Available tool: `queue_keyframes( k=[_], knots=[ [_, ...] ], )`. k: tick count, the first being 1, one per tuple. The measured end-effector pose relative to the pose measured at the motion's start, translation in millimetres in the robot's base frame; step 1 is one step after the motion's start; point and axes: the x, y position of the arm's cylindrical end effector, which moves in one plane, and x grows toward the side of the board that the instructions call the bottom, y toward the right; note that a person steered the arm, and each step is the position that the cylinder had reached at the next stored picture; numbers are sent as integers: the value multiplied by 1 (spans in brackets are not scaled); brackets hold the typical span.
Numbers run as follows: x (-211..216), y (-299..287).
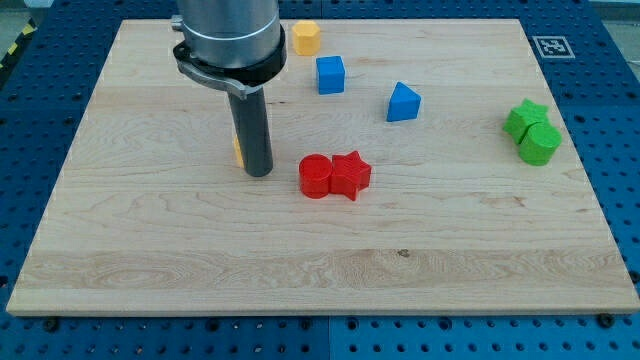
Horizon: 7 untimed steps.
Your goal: Push the red star to the bottom right
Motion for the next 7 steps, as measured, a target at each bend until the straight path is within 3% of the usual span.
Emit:
queue_keyframes(
  k=[5, 7],
  knots=[
    [5, 145],
    [49, 130]
  ],
)
